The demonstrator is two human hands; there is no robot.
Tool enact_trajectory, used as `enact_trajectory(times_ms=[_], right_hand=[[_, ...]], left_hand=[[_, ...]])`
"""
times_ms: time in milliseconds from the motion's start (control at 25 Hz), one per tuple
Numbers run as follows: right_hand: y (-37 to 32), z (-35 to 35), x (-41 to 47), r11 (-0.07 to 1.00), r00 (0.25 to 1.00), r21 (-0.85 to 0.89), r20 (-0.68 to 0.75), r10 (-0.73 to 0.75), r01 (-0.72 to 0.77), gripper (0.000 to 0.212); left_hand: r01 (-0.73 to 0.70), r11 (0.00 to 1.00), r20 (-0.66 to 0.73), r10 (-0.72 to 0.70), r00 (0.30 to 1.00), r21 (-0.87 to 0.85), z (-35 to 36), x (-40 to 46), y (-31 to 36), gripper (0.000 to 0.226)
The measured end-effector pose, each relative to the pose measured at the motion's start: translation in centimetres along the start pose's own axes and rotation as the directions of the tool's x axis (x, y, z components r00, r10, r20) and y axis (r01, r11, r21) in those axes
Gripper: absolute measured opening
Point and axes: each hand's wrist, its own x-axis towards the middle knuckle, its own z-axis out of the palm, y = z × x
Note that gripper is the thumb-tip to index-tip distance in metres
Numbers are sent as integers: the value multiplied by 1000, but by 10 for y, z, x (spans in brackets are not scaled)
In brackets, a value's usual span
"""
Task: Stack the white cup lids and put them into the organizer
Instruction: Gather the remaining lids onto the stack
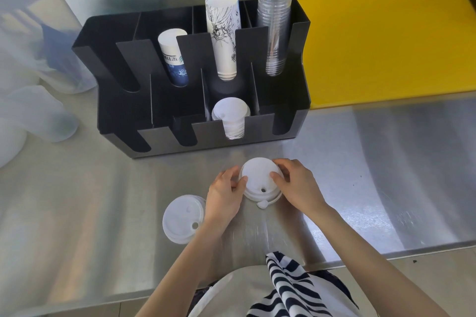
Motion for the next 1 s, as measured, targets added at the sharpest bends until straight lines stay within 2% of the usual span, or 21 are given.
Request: enact_trajectory(times_ms=[160, 240, 320, 560, 800, 1000], right_hand=[[-18, -3, 2, 975, 982, -136, 92, -165, 176, 42], [-29, 1, 2, 935, 953, -212, 171, -251, 285, 47], [-41, 8, 2, 898, 918, -245, 253, -305, 366, 50], [-66, 38, -5, 808, 805, -243, 436, -403, 536, 52], [-78, 73, -7, 784, 737, -228, 558, -381, 578, 51], [-75, 88, -9, 797, 718, -204, 597, -358, 568, 51]], left_hand=[[-118, 970, -18, 124, 992, 214, -21, -4, -7, 48], [-154, 924, -7, 167, 986, 349, -32, -8, -13, 54], [-167, 894, 8, 180, 984, 415, -41, -13, -20, 62], [-107, 859, 40, 100, 994, 501, -64, -30, -48, 86], [0, 868, 65, -36, 997, 496, -66, -49, -72, 100], [22, 893, 26, -38, 999, 450, -65, -53, -81, 88]])
